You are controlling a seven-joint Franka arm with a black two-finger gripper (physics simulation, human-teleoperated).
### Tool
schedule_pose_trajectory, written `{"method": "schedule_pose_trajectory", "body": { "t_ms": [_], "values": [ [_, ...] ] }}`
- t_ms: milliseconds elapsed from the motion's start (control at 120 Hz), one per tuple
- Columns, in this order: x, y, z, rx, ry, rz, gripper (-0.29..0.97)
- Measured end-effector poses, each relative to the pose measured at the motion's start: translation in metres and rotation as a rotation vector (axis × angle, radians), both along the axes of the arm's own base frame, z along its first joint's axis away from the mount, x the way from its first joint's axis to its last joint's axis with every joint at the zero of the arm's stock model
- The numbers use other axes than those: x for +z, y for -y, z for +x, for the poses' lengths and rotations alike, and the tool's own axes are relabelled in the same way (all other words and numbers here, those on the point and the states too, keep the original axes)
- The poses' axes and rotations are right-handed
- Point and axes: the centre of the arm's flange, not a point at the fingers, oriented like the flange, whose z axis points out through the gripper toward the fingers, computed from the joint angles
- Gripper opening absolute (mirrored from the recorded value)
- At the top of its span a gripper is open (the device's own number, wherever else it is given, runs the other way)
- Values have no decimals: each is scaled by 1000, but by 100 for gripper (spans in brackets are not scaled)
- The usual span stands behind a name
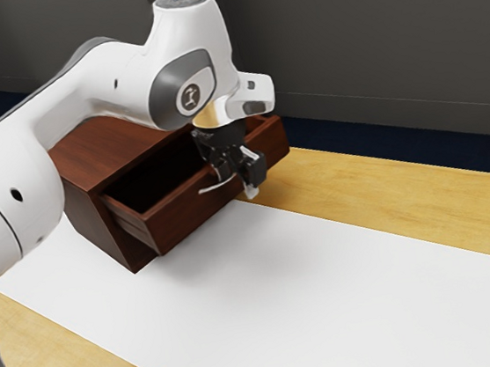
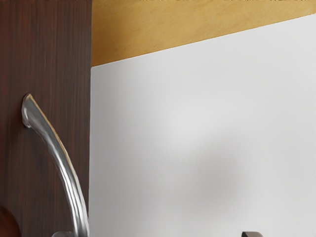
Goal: Pull the drawer handle with one arm to open the drawer
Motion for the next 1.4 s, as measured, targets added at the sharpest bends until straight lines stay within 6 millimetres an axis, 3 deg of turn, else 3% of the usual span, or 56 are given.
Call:
{"method": "schedule_pose_trajectory", "body": {
  "t_ms": [517, 992, 1400],
  "values": [
    [4, 20, -4, -19, -5, -17, 42],
    [8, 21, -6, -14, -9, -19, 41],
    [12, 20, -10, -9, -13, -21, 49]
  ]
}}
